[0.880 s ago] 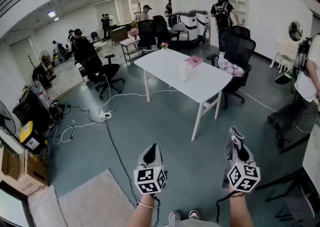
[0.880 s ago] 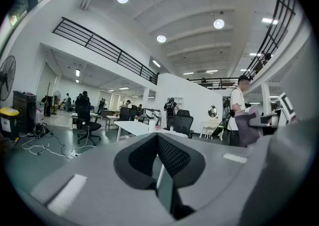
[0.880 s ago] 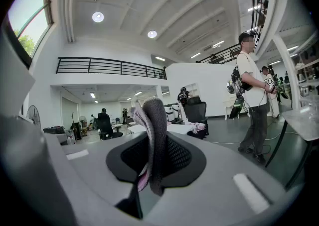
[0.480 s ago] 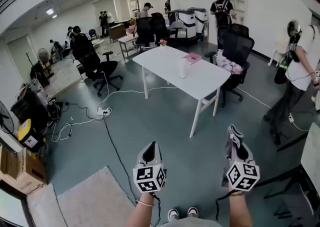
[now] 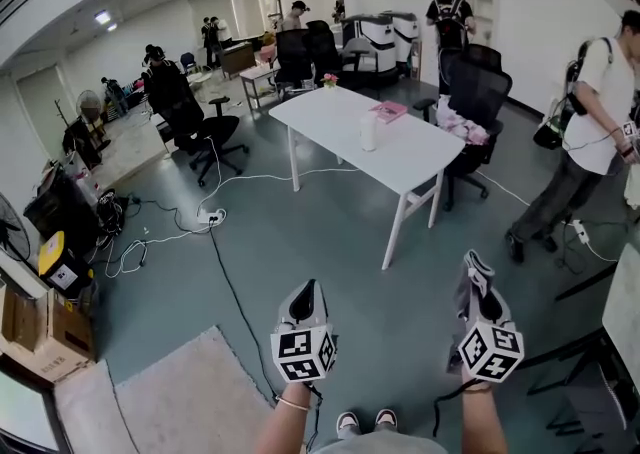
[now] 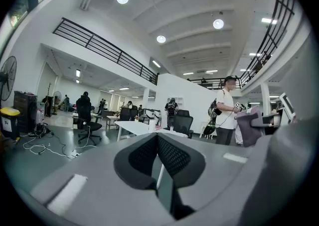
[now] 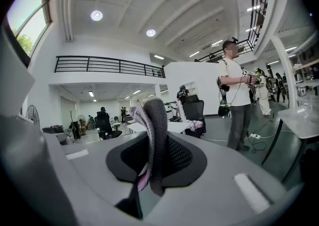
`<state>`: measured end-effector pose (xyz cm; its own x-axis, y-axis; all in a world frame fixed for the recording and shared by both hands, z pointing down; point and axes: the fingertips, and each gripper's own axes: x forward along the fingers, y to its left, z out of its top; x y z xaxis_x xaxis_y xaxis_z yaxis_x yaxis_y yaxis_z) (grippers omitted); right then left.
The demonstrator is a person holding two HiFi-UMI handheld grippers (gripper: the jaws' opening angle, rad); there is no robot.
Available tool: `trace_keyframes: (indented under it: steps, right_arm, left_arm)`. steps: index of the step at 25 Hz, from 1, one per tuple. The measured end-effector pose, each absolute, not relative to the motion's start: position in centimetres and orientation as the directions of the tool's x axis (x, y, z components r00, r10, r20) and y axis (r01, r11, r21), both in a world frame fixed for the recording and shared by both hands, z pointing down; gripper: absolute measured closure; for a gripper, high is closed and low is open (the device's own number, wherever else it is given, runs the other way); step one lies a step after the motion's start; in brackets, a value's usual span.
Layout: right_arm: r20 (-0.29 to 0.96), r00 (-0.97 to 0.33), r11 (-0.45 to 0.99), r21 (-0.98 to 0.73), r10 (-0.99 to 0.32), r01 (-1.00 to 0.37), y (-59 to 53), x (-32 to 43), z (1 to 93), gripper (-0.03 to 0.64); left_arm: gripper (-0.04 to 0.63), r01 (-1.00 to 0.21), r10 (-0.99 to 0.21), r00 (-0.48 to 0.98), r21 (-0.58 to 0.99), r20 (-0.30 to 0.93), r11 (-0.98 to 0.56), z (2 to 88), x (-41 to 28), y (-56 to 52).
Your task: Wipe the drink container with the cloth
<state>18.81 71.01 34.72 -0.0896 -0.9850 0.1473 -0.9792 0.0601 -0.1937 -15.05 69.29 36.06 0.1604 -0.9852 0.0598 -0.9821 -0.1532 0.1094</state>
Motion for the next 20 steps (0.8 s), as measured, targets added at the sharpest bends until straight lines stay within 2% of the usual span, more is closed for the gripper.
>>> trace_keyframes:
  steps: [12, 15, 20]
  right_arm:
    - [0.153, -0.023, -0.004, -0.176, -0.988, -0.984, 72.7, 20.4, 35.2, 0.549]
    - [0.149, -0.011, -0.016, -0.173, -0.989, -0.985, 73.1, 21.1, 34.9, 0.549]
    - [0.144, 0.002, -0.026, -0.171, -0.99, -0.985, 73.7, 21.4, 34.2, 0.549]
  left_arm:
    - [0.594, -0.985, -0.988, 0.151, 0.095, 0.041, -0.147, 35.8, -15.1, 70.2]
    - [0.512, -0.983, -0.987, 0.159, 0.101, 0.036, -0.155, 35.5, -14.7, 70.1]
    - [0.454, -0.979, -0.984, 0.174, 0.113, 0.04, -0.169, 35.0, -15.1, 70.2]
